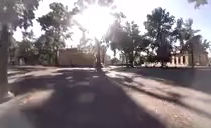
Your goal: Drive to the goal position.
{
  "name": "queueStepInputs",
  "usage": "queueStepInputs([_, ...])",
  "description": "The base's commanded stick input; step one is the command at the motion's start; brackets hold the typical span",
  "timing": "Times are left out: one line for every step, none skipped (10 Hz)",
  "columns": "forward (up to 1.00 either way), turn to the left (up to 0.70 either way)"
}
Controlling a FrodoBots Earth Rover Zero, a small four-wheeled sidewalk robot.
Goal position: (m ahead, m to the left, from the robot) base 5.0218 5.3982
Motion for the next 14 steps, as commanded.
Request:
queueStepInputs([0.70,0.14])
queueStepInputs([0.70,0.14])
queueStepInputs([0.70,0.14])
queueStepInputs([0.70,0.14])
queueStepInputs([0.70,0.14])
queueStepInputs([0.70,0.14])
queueStepInputs([0.70,0.14])
queueStepInputs([0.70,0.14])
queueStepInputs([0.70,0.14])
queueStepInputs([0.70,0.14])
queueStepInputs([0.70,0.14])
queueStepInputs([0.70,0.14])
queueStepInputs([0.70,0.14])
queueStepInputs([0.70,0.14])
